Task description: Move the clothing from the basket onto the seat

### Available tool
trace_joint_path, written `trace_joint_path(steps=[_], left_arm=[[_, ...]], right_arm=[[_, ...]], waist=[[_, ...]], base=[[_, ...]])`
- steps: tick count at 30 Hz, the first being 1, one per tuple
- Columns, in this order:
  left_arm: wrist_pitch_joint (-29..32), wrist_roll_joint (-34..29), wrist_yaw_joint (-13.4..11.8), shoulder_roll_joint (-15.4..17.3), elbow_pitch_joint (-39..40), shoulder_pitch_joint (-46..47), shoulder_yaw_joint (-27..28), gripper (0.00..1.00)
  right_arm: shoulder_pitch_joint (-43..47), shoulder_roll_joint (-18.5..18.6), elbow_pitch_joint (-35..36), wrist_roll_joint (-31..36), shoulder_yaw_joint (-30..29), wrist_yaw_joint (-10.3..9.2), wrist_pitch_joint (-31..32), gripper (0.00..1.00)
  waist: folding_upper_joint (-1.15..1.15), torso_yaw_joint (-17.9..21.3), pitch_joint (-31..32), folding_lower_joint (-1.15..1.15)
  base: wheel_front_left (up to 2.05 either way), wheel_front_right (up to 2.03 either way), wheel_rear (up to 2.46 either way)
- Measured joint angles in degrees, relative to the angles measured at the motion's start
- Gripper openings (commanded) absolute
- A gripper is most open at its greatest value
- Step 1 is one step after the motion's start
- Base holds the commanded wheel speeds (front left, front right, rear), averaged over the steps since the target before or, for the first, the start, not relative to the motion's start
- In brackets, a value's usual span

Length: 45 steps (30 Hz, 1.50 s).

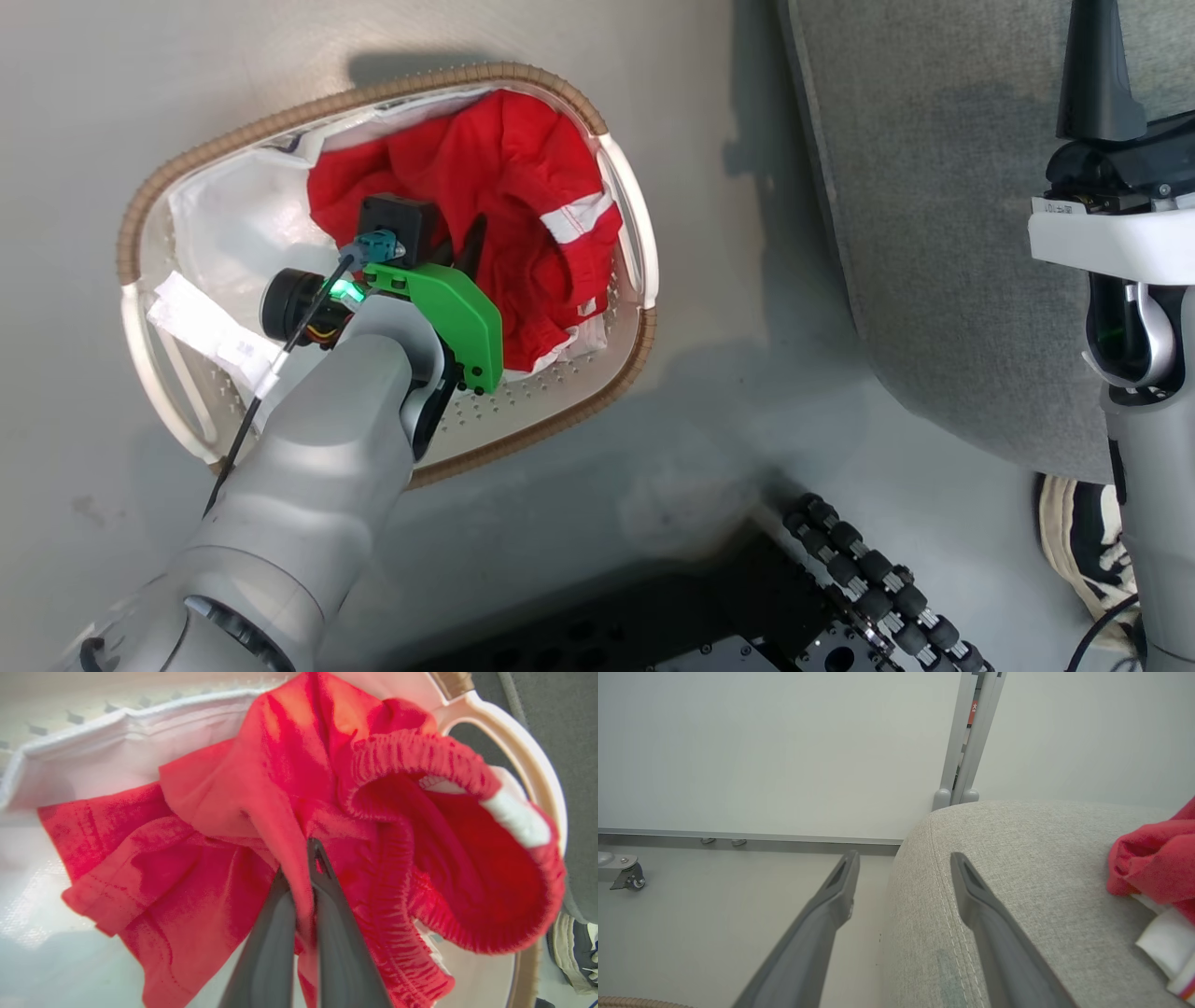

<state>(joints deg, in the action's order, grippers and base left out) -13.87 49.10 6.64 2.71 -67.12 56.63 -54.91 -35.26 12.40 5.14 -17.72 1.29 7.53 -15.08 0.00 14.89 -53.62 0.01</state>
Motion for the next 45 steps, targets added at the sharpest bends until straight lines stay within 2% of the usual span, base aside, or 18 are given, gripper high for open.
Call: trace_joint_path(steps=[5, 7, 12, 27, 30, 37, 45], left_arm=[[-1.10, -2.29, 0.25, 0.09, 0.23, -0.49, -1.40, 0.00], [-1.10, -3.31, 0.25, 0.25, 2.82, -1.29, 0.34, 0.00], [-1.24, -8.50, 0.33, 2.58, 9.61, -6.82, 5.60, 0.00], [-1.24, -23.83, 0.43, 2.93, 30.75, -27.24, 25.40, 0.00], [-1.24, -24.82, 0.47, 2.46, 35.53, -30.77, 29.97, 0.00], [-1.23, -29.66, 0.66, 2.16, 45.96, -33.55, 33.50, 0.00], [-1.24, -30.09, 0.68, 2.70, 54.68, -33.74, 34.73, 0.00]], right_arm=[[-0.03, 0.11, -1.38, 0.04, -0.08, 0.00, 0.00, 1.00], [-0.02, -0.09, -2.02, -0.21, -0.29, 0.00, 0.00, 1.00], [0.30, 0.31, -4.37, -0.44, 0.80, 0.00, -0.01, 1.00], [9.38, -0.21, -11.05, 0.26, 7.34, 0.00, -0.01, 1.00], [12.13, -0.44, -12.05, 0.45, 8.65, 0.00, 0.00, 1.00], [17.08, -0.43, -13.67, 0.52, 10.31, 0.00, 0.00, 1.00], [21.24, -1.82, -15.52, 0.47, 12.25, 0.00, 0.00, 1.00]], waist=[[0.00, -0.79, 2.72, 0.00], [0.00, -1.22, 4.00, 0.00], [0.00, -2.60, 8.22, 0.00], [0.00, -7.89, 24.67, -0.01], [0.00, -8.97, 28.12, -0.01], [0.00, -11.59, 35.57, -0.01], [0.00, -14.00, 42.46, -0.01]], base=[[0.00, 0.00, 0.00], [0.00, 0.00, 0.00], [0.00, 0.00, 0.00], [0.00, 0.00, 0.00], [0.00, 0.00, 0.00], [0.00, 0.00, 0.00], [0.00, 0.00, 0.00]])
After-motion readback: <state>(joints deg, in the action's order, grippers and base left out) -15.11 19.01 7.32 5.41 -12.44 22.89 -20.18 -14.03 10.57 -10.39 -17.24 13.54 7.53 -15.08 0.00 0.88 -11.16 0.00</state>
